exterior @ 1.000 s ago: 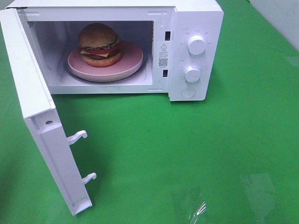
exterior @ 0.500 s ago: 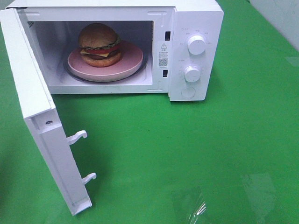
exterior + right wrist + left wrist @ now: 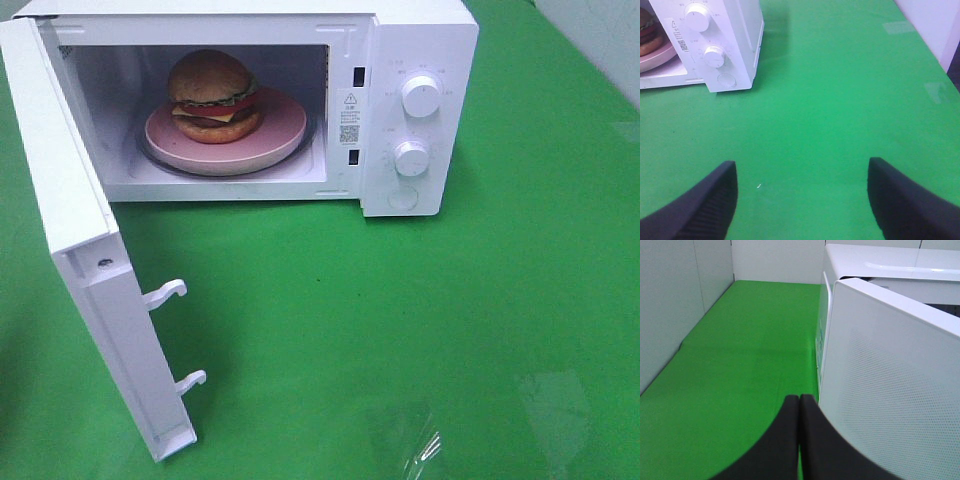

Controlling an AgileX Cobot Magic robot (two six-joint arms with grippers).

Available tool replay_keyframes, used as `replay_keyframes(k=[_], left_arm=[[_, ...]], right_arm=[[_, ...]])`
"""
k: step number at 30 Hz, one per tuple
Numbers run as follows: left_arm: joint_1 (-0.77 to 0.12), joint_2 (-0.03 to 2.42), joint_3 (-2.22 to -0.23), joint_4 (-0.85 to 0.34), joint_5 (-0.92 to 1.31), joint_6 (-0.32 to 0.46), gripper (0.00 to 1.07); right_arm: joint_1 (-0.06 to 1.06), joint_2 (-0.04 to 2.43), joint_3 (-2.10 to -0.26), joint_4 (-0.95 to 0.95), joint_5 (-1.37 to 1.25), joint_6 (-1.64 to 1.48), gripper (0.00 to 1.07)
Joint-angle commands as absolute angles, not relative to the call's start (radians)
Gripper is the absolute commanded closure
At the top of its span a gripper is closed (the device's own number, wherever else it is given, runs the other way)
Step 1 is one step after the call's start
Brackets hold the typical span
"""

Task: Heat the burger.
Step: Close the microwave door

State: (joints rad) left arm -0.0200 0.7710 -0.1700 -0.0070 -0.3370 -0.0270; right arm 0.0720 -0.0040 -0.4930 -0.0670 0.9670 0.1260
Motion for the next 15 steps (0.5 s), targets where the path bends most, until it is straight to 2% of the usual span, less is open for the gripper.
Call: replay_keyframes(k=[1,3,4,5,6,7,8,10,15], left_arm=[[-0.02,0.797,-0.167,0.061,-0.387,-0.105,1.07],[-0.02,0.852,-0.167,0.227,-0.449,-0.235,1.07],[-0.02,0.852,-0.167,0.227,-0.449,-0.235,1.07],[-0.02,0.883,-0.167,0.306,-0.49,-0.292,1.07],[-0.02,0.883,-0.167,0.306,-0.49,-0.292,1.07],[-0.02,0.916,-0.167,0.382,-0.528,-0.357,1.07],[-0.02,0.916,-0.167,0.382,-0.528,-0.357,1.07],[-0.02,0.974,-0.167,0.447,-0.591,-0.435,1.07],[-0.02,1.052,-0.167,0.478,-0.671,-0.442,1.07]], right_arm=[[0.067,-0.029,-0.491,-0.068,0.961,0.131,0.38],[0.067,-0.029,-0.491,-0.068,0.961,0.131,0.38],[0.067,-0.029,-0.491,-0.068,0.961,0.131,0.38],[0.067,-0.029,-0.491,-0.068,0.961,0.131,0.38],[0.067,-0.029,-0.491,-0.068,0.961,0.131,0.38],[0.067,-0.029,-0.491,-0.068,0.961,0.131,0.38],[0.067,-0.029,-0.491,-0.068,0.961,0.131,0.38],[0.067,-0.029,-0.491,-0.068,0.961,0.131,0.38],[0.067,-0.029,-0.491,-0.068,0.961,0.131,0.38]])
